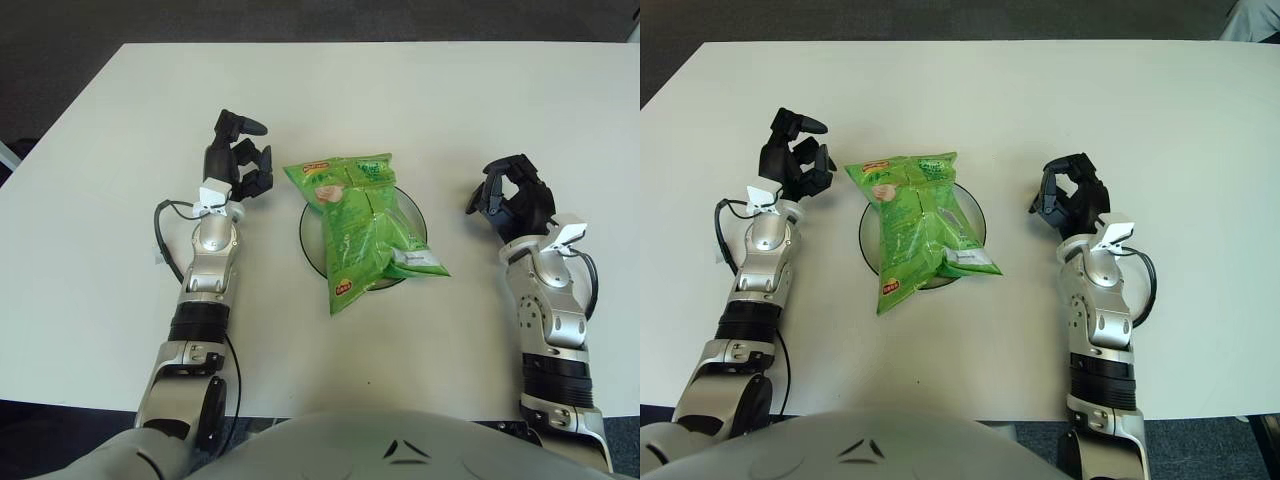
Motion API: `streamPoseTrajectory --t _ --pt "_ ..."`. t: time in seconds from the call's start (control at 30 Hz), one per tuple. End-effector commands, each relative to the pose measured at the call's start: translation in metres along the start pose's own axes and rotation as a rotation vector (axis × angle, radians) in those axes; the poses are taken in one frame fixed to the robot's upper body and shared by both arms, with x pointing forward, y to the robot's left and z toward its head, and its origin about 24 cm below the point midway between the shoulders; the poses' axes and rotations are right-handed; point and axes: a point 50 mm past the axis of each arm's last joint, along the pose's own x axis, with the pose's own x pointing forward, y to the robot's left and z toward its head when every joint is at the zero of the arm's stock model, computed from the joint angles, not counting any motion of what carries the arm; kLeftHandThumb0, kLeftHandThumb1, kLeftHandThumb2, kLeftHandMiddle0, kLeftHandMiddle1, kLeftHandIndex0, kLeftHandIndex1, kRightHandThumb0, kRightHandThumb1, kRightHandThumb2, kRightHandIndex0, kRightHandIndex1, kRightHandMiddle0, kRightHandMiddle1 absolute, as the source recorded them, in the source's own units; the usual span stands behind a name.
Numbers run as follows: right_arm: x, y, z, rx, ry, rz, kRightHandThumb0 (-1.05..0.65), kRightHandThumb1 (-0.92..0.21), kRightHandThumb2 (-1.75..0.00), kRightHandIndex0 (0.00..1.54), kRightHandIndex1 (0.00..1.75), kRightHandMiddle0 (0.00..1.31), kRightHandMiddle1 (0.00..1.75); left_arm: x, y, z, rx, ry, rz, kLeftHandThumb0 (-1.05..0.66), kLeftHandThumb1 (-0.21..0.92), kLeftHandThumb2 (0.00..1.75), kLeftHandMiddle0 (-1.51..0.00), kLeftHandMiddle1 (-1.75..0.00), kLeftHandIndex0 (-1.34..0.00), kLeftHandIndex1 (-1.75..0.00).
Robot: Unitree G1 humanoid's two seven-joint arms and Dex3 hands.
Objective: Put the snack into the plate.
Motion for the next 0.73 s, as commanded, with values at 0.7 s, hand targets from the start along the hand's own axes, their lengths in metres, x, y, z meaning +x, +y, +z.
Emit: streamPoseTrajectory --t 0.7 --pt "-0.0344 0.0001 -0.0619 0.016 -0.095 -0.148 -0.35 -0.9 -0.53 0.94 1.75 0.22 1.75 -0.0412 0.0006 -0.0418 0.01 0.195 0.002 -0.39 0.67 0.86 -0.89 -1.75 -0.36 -1.75"
